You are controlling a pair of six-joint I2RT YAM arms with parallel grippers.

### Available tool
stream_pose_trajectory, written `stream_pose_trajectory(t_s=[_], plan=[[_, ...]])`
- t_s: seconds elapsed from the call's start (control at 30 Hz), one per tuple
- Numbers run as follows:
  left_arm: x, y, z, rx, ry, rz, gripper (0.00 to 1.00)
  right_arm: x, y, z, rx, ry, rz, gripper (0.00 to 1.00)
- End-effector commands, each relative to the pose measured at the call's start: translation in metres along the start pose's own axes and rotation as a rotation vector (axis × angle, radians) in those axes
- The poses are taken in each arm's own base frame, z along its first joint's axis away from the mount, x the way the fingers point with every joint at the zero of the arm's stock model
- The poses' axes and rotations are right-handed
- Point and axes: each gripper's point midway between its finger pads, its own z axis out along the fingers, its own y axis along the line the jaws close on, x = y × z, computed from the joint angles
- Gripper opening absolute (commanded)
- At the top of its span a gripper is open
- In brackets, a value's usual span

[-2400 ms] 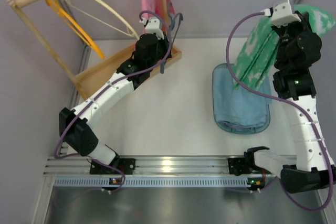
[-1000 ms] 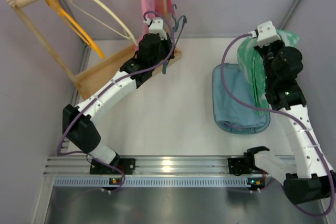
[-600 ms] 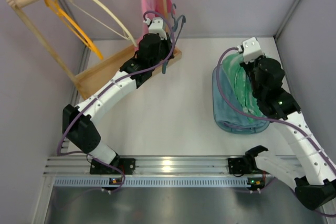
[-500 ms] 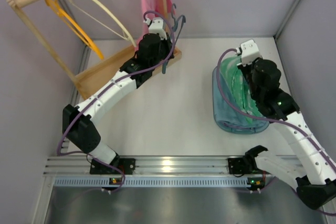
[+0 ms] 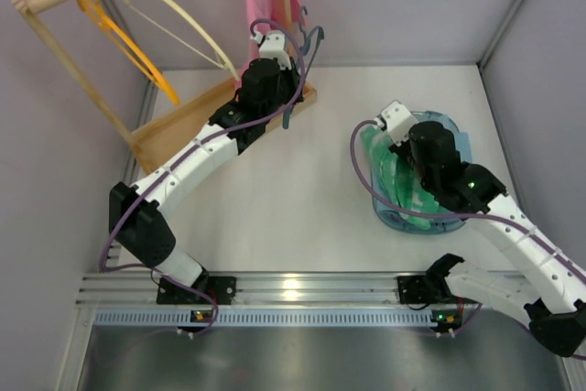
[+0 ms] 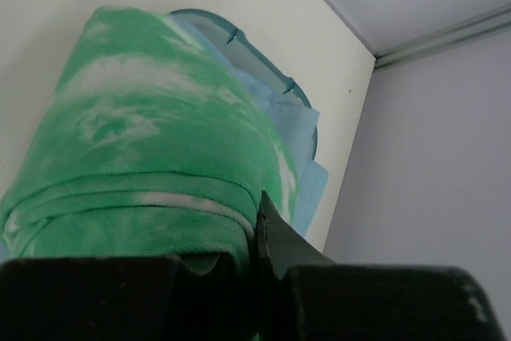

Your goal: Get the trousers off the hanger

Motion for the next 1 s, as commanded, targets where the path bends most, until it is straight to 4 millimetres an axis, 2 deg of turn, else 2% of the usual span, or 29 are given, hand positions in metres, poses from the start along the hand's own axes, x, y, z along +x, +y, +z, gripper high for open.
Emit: stream_pose_trajectory(t_s=[0.0, 0.07, 0.13, 0.17, 0.2, 0.23, 0.27, 0.4, 0.53, 0.6, 0.67, 0.7, 0.83, 0.93, 0.97], plan=[[-0.039, -0.012, -0.011, 0.053, -0.121, -0.023, 0.0, -0.003, 0.01, -0.015, -0.121, -0.016, -0.124, 0.0], [-0.039, -0.012, -0.011, 0.051, -0.121, -0.021, 0.0, 0.003, 0.017, -0.022, -0.179, -0.008, -0.142, 0.0], [-0.039, -0.012, -0.012, 0.049, -0.122, -0.02, 0.0, 0.0, 0.017, -0.031, -0.193, -0.022, -0.07, 0.03], [-0.039, -0.011, -0.012, 0.048, -0.122, -0.02, 0.0, 0.004, 0.018, -0.035, -0.21, -0.006, -0.056, 0.11], [-0.039, -0.012, -0.012, 0.051, -0.121, -0.02, 0.0, 0.004, 0.021, -0.041, -0.233, -0.013, -0.034, 0.26], [-0.038, -0.012, -0.012, 0.054, -0.12, -0.021, 0.0, 0.005, 0.025, -0.044, -0.257, -0.004, 0.002, 0.49], [-0.038, -0.013, -0.012, 0.056, -0.118, -0.024, 0.0, 0.005, 0.025, -0.05, -0.272, 0.002, 0.02, 0.56], [-0.038, -0.014, -0.013, 0.06, -0.118, -0.03, 0.0, -0.003, 0.032, -0.066, -0.36, -0.001, 0.079, 0.66], [-0.037, -0.015, -0.014, 0.069, -0.113, -0.033, 0.0, -0.018, 0.03, -0.079, -0.393, -0.02, 0.166, 0.91], [-0.036, -0.017, -0.014, 0.077, -0.11, -0.037, 0.0, -0.026, 0.027, -0.085, -0.394, -0.047, 0.214, 0.99], [-0.035, -0.017, -0.014, 0.079, -0.108, -0.04, 0.0, -0.031, 0.019, -0.084, -0.348, -0.063, 0.301, 0.99], [-0.035, -0.017, -0.014, 0.083, -0.107, -0.04, 0.0, -0.031, 0.007, -0.082, -0.272, -0.068, 0.338, 0.99], [-0.032, -0.019, -0.014, 0.09, -0.098, -0.044, 0.0, -0.054, -0.017, -0.068, -0.109, -0.11, 0.606, 0.99], [-0.03, -0.019, -0.014, 0.095, -0.092, -0.049, 0.0, -0.047, -0.02, -0.044, 0.008, -0.01, 0.723, 0.99], [-0.029, -0.019, -0.014, 0.096, -0.09, -0.049, 0.0, -0.038, -0.019, -0.03, 0.057, 0.056, 0.756, 0.99]])
